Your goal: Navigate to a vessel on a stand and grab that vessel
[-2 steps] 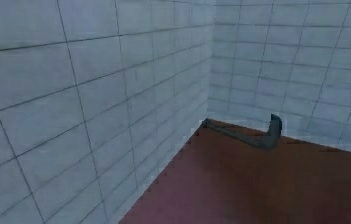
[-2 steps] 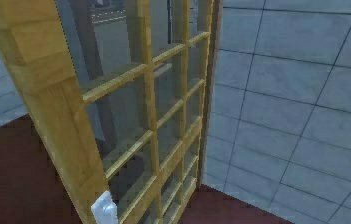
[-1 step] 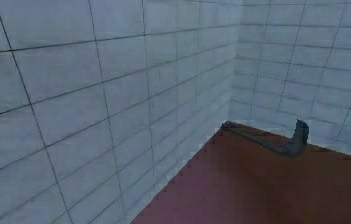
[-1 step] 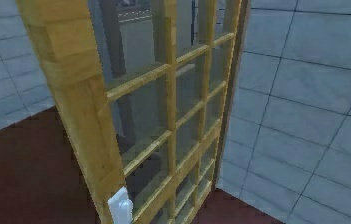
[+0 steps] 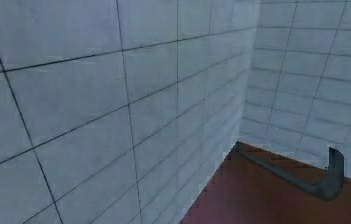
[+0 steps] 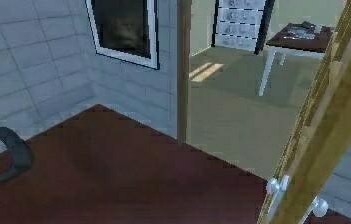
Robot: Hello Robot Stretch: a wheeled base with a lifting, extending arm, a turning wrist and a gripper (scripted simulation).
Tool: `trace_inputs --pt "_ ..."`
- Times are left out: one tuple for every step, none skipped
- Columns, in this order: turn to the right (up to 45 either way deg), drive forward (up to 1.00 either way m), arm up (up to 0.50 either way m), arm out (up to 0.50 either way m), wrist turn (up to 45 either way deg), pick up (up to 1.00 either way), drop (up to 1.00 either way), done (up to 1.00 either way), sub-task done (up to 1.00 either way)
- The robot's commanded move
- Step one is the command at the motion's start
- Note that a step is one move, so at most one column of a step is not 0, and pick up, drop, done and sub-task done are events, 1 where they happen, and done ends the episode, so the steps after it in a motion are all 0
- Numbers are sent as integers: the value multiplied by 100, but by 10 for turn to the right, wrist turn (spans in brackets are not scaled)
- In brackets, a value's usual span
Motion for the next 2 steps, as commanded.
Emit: trace_inputs --pt "450 0 0 0 0 0 0 0 0" --pt "450 0 0 0 0 0 0 0 0"
